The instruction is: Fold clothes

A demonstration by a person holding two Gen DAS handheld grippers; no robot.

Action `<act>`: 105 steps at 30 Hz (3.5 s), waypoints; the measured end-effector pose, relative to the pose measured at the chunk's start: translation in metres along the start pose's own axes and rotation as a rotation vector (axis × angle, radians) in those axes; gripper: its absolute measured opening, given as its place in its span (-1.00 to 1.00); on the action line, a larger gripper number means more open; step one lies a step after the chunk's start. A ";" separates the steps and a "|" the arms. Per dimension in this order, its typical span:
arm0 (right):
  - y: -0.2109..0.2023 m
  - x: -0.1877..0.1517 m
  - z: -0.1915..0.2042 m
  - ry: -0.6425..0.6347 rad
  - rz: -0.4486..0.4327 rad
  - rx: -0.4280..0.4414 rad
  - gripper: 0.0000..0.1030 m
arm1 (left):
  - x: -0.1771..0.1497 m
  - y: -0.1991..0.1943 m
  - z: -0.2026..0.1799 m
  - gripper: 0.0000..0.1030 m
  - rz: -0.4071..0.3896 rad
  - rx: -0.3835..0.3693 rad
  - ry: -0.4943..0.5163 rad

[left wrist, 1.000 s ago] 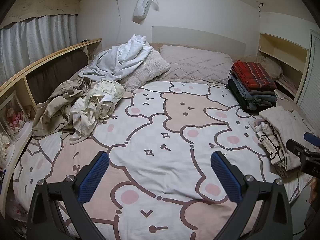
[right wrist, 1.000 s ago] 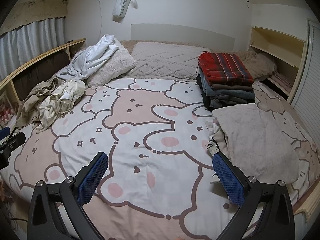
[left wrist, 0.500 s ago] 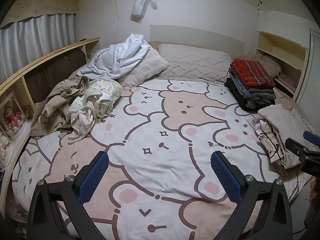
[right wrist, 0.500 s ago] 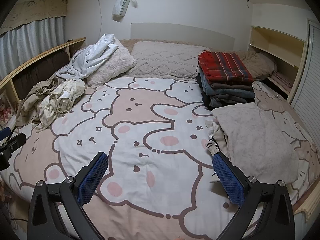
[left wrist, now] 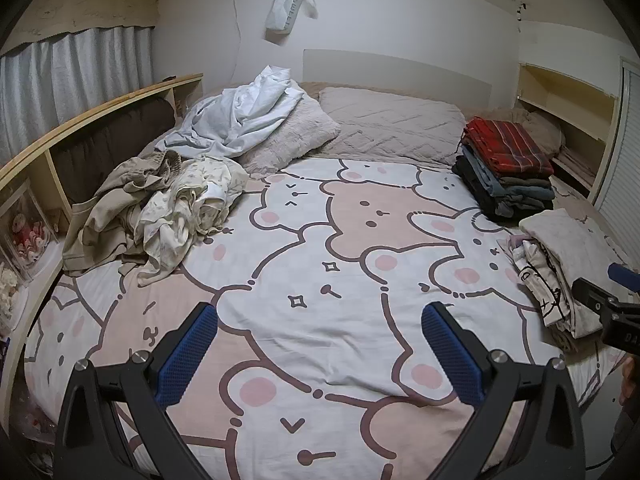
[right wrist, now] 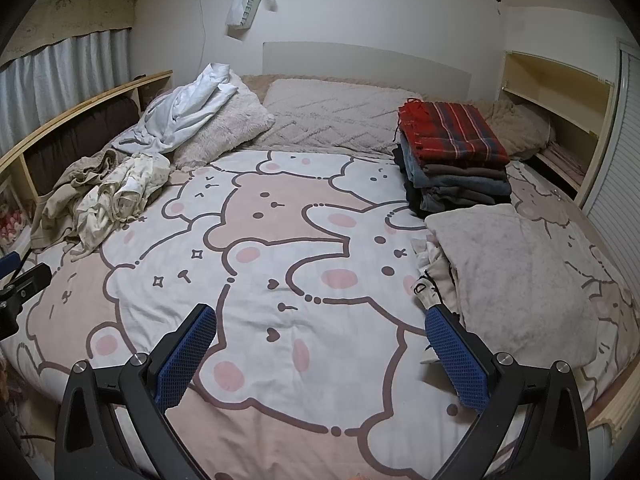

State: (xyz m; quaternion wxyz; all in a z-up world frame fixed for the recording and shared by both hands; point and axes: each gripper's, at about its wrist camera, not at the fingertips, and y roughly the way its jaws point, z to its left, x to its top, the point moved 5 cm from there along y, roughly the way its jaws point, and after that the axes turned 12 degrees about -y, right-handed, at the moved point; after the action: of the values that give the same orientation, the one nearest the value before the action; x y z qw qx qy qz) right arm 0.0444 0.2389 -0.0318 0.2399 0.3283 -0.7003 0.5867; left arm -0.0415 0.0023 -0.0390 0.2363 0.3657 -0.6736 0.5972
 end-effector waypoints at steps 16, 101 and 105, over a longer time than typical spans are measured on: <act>0.009 -0.001 0.004 -0.013 0.024 0.003 1.00 | -0.005 0.013 0.011 0.99 0.007 0.046 -0.033; 0.181 -0.022 0.127 -0.215 0.428 0.191 1.00 | 0.272 0.300 0.389 -0.38 -0.165 0.660 -0.334; 0.178 -0.019 0.125 -0.216 0.421 0.200 1.00 | 0.277 0.292 0.394 -0.58 -0.153 0.655 -0.351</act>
State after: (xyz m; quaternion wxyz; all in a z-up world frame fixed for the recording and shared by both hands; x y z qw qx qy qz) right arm -0.0692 0.1371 -0.1883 0.0027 0.2582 -0.7132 0.6517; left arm -0.3927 -0.4352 -0.0832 0.0318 0.5680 -0.4479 0.6897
